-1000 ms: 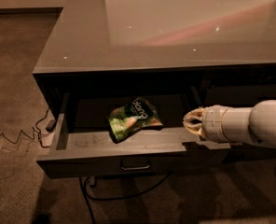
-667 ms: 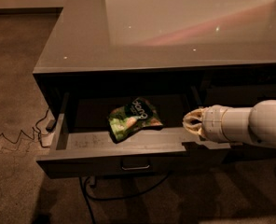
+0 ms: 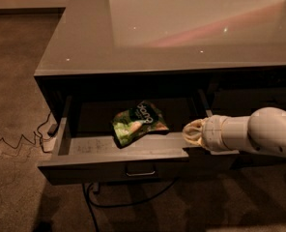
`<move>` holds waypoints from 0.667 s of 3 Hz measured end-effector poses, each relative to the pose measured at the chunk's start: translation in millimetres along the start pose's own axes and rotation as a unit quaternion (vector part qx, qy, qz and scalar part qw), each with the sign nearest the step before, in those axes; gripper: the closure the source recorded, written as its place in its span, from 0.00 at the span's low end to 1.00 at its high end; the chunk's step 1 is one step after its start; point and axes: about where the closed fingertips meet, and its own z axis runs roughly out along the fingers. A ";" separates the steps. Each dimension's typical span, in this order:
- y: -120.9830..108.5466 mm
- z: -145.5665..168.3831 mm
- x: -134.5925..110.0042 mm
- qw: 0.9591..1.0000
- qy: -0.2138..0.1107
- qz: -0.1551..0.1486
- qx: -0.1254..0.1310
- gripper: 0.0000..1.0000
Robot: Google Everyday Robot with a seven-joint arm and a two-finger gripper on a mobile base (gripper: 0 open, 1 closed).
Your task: Open top drawer
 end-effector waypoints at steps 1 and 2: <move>9.2 14.9 -3.2 1.000 -0.021 0.003 -0.019 1.00; 25.2 31.0 -3.4 0.998 -0.041 0.006 -0.044 1.00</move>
Offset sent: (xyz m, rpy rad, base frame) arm -0.0109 0.0333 -0.0537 0.0960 0.1074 0.1271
